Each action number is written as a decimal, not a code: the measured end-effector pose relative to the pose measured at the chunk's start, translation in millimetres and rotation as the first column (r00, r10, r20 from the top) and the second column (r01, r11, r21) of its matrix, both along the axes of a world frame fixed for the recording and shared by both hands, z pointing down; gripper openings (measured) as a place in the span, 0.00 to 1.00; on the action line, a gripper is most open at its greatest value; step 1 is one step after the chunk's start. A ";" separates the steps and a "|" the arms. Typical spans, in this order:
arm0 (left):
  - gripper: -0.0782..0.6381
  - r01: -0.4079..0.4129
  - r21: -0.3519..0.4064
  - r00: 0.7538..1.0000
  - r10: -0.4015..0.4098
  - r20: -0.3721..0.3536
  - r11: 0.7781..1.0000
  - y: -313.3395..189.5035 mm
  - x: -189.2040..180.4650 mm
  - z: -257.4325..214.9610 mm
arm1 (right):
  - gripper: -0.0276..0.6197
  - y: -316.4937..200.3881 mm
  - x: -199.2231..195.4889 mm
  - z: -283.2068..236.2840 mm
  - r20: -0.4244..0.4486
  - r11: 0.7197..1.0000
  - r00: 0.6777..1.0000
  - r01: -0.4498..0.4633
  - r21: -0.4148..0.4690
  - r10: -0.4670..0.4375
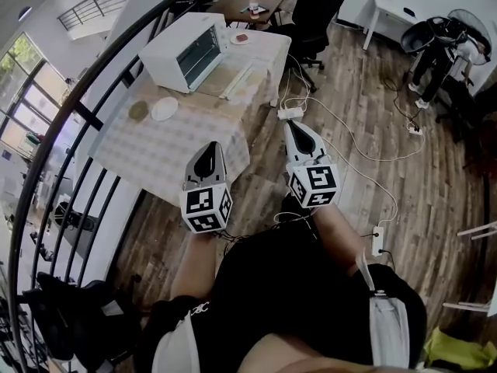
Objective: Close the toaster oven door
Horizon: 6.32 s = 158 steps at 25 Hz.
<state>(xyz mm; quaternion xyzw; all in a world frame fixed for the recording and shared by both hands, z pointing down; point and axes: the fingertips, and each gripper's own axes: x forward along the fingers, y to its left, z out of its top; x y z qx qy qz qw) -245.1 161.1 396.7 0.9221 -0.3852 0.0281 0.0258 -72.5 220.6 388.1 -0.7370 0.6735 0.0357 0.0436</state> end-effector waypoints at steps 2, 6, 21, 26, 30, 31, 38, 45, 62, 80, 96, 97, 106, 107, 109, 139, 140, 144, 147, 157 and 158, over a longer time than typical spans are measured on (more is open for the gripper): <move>0.13 0.017 -0.018 1.000 -0.017 -0.003 1.000 -17.5 4.9 8.0 | 0.05 -19.6 9.1 9.9 0.017 1.000 1.000 0.014 -0.016 -0.014; 0.13 0.061 -0.015 0.998 -0.061 0.003 0.998 -58.8 22.6 14.2 | 0.05 -66.1 35.5 17.6 0.029 0.999 0.998 0.049 -0.014 -0.048; 0.13 0.224 -0.028 0.974 -0.225 -0.002 0.974 -263.6 169.9 -7.2 | 0.05 -305.7 194.9 1.8 0.072 0.976 0.975 0.213 -0.032 -0.211; 0.13 0.274 -0.005 0.962 -0.274 0.001 0.962 -319.3 204.4 -20.7 | 0.05 -367.8 243.3 -10.2 0.096 0.970 0.965 0.244 -0.002 -0.243; 0.13 0.297 -0.001 0.955 -0.297 0.007 0.955 -353.1 231.3 -23.2 | 0.05 -408.5 268.6 -3.8 0.120 0.959 0.952 0.284 -0.017 -0.280; 0.13 0.302 0.000 0.953 -0.302 0.007 0.953 -359.5 236.3 -24.1 | 0.05 -417.6 272.2 -2.9 0.119 0.954 0.948 0.298 -0.021 -0.294; 0.13 0.346 -0.036 0.938 -0.346 -0.007 0.938 -399.2 229.0 -16.3 | 0.05 -473.7 260.2 0.2 0.094 0.928 0.926 0.370 -0.032 -0.366; 0.13 0.417 -0.027 0.909 -0.417 0.015 0.908 -431.0 195.8 -17.9 | 0.05 -512.9 226.4 8.4 0.086 0.891 0.891 0.451 -0.057 -0.446; 0.13 0.417 -0.081 0.908 -0.412 0.079 0.905 -471.8 194.8 14.9 | 0.32 -547.1 235.2 97.1 0.050 0.783 0.819 0.563 -0.264 -0.572; 0.13 0.472 -0.117 0.879 -0.457 0.135 0.874 -468.0 188.5 37.9 | 0.32 -537.6 258.3 283.3 0.128 0.569 0.791 0.533 -0.626 -0.599; 0.13 0.568 -0.069 0.817 -0.552 0.168 0.820 -447.8 159.3 28.1 | 0.26 -587.0 247.3 348.2 0.177 0.524 0.840 0.470 -0.710 -0.513; 0.13 0.572 -0.067 0.814 -0.556 0.169 0.818 -446.6 157.9 27.5 | 0.23 -589.1 248.5 346.6 0.172 0.535 0.847 0.461 -0.708 -0.502; 0.13 0.591 -0.061 0.802 -0.578 0.152 0.804 -440.1 147.0 25.3 | 0.15 -599.0 245.8 310.0 0.089 0.603 0.842 0.450 -0.658 -0.532; 0.13 0.591 -0.061 0.802 -0.578 0.150 0.804 -439.9 146.1 25.3 | 0.15 -601.2 244.5 302.8 0.084 0.618 0.843 0.454 -0.643 -0.532; 0.13 0.591 -0.062 0.803 -0.579 0.145 0.804 -438.9 144.5 25.0 | 0.15 -606.2 241.6 287.4 0.075 0.642 0.843 0.461 -0.613 -0.533; 0.13 0.650 -0.045 0.760 -0.646 0.068 0.759 -426.8 97.7 9.4 | 0.15 -720.5 178.2 144.0 0.017 0.745 0.857 0.457 -0.485 -0.515; 0.13 0.652 -0.045 0.758 -0.649 0.068 0.757 -426.6 95.8 9.0 | 0.15 -724.5 175.9 142.0 0.019 0.745 0.858 0.456 -0.486 -0.513; 0.13 0.656 -0.041 0.754 -0.653 0.068 0.753 -425.4 91.0 5.9 | 0.15 -739.6 167.2 136.2 0.050 0.734 0.859 0.464 -0.496 -0.509; 0.13 0.659 -0.036 0.751 -0.657 0.067 0.751 -425.2 88.0 3.7 | 0.15 -750.7 160.9 131.9 0.064 0.727 0.859 0.467 -0.503 -0.507; 0.13 0.663 -0.033 0.748 -0.659 0.075 0.748 -423.3 82.8 4.3 | 0.15 -772.0 150.2 123.7 0.031 0.715 0.868 0.427 -0.553 -0.495; 0.13 0.662 -0.034 0.749 -0.659 0.076 0.749 -423.2 82.5 4.4 | 0.15 -770.0 150.3 121.7 0.020 0.721 0.871 0.420 -0.552 -0.492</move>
